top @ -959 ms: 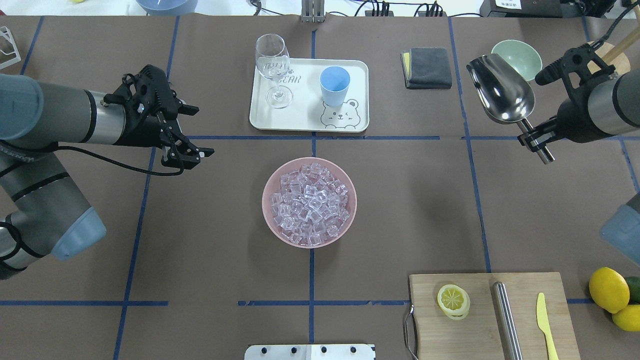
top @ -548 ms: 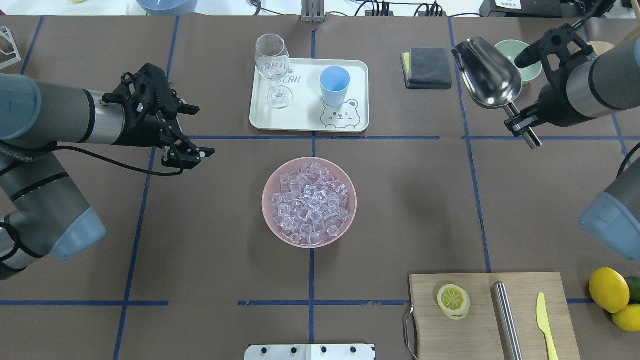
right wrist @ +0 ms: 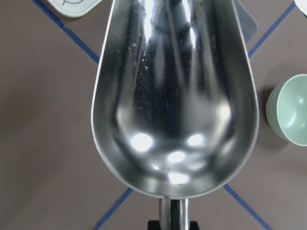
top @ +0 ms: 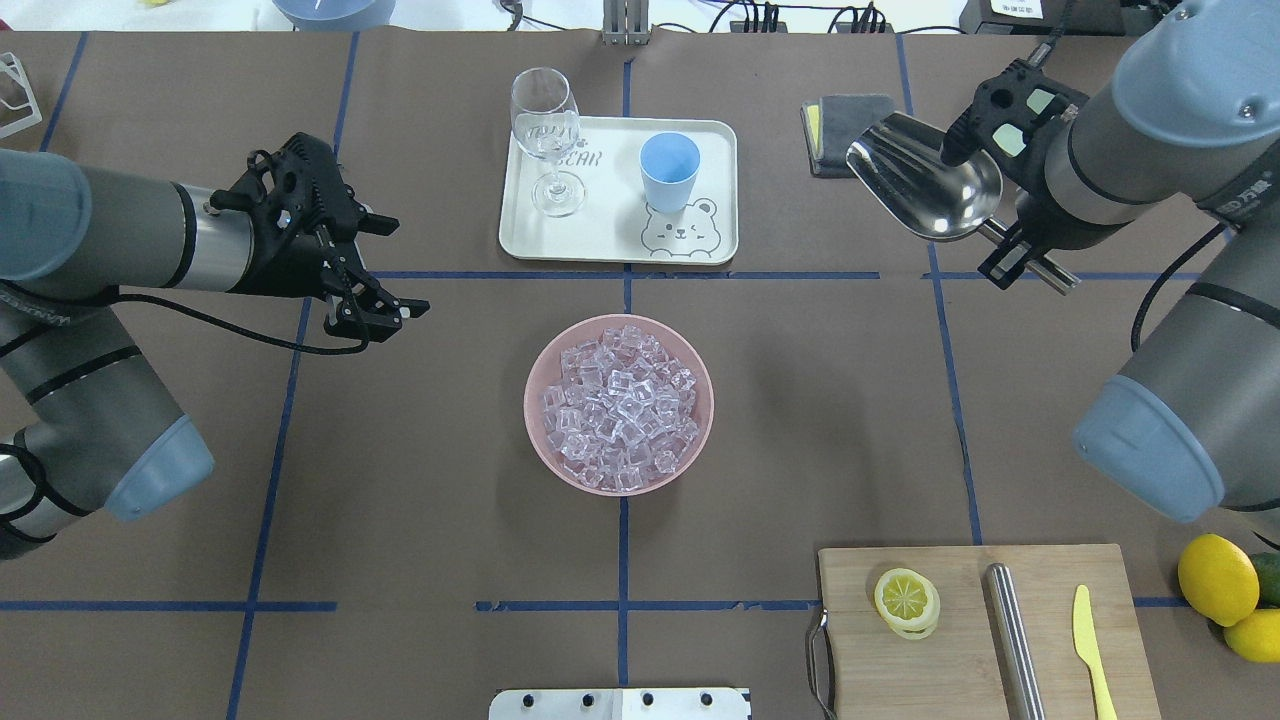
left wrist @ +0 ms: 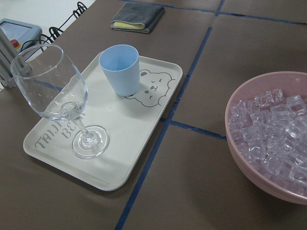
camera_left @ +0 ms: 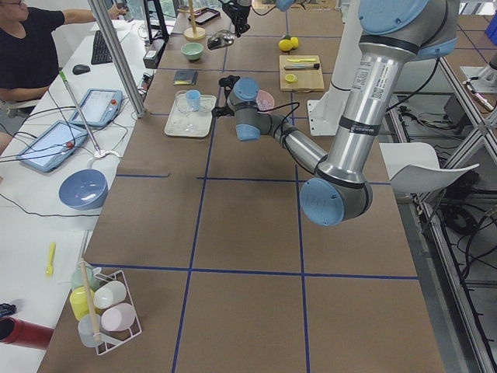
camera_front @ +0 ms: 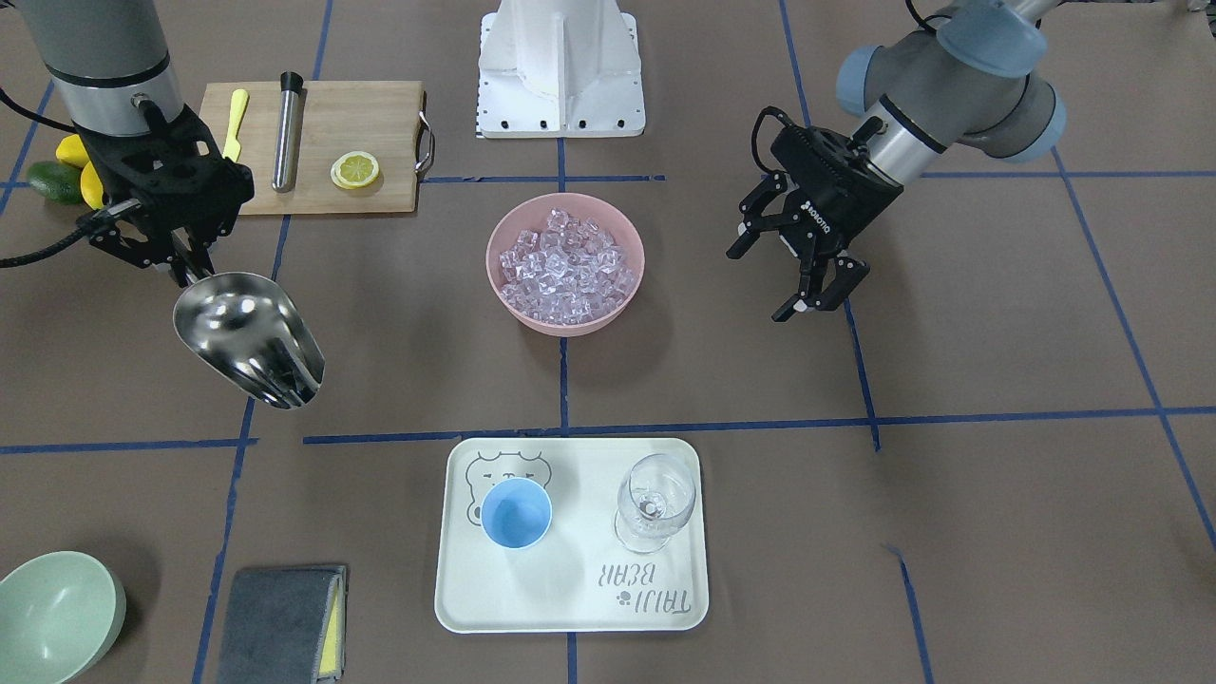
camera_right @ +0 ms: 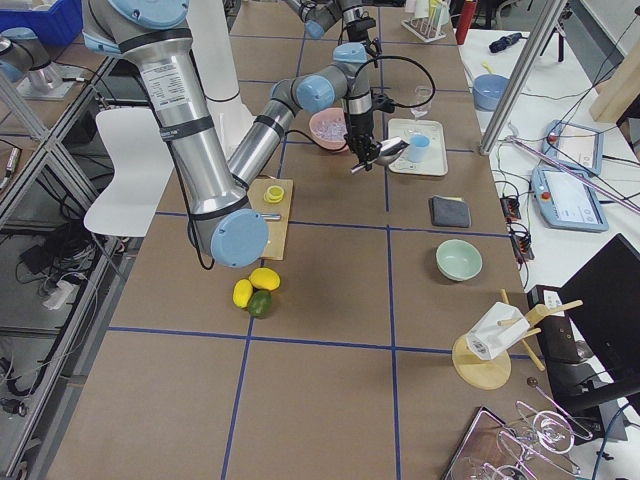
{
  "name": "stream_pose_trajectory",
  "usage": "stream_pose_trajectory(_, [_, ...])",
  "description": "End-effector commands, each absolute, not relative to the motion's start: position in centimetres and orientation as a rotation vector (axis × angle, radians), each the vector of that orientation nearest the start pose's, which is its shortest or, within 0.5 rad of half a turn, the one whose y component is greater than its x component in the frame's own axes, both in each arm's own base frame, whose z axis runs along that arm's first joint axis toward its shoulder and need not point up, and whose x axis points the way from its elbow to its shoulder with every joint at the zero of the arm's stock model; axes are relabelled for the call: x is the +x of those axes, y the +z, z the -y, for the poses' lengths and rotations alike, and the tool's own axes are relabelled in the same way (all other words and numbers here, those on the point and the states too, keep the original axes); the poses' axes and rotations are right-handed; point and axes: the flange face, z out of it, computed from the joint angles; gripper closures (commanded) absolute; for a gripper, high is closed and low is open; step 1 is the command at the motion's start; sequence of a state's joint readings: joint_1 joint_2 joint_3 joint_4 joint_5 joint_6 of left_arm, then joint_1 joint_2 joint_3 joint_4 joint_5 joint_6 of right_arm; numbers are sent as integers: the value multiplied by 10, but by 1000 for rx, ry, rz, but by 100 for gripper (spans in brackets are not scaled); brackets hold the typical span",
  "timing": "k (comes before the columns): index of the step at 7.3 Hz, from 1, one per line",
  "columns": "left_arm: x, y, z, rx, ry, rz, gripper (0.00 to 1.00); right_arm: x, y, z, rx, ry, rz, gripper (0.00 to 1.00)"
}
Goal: Put ice in cup with scoop
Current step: 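Carry the scoop toward the ice bowl while the left gripper moves beside it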
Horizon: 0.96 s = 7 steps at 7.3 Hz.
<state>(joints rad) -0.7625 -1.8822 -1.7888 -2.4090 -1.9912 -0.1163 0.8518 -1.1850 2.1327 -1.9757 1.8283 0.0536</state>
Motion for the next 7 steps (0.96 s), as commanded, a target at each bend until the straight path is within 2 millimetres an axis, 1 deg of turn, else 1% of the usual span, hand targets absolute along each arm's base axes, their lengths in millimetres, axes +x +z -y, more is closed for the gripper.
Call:
stream_pose_trajectory(1, [360,290,462,1082,872,-957,0,-285,257,459,448,-944,413,100])
stream_pose_trajectory(2, [362,290,460,1081,874,-959,0,-292,261,451,408,-984,401,100])
stream_pose_trajectory(3, [370,290,454,1072,889,-967,0,-297,249,449,369,-1018,374,100])
stream_pose_trajectory(4, [383,293,446,1053,909,-980,0,-311,243,440,321,-1085,307,100])
stream_pose_trajectory(5, [388,298,444,1040,915,-981,0,-323,239,433,329,-1157,223,100])
stream_pose_trajectory(7, [394,303,442,1022,923,-982,0,-333,233,426,342,-1185,210,100])
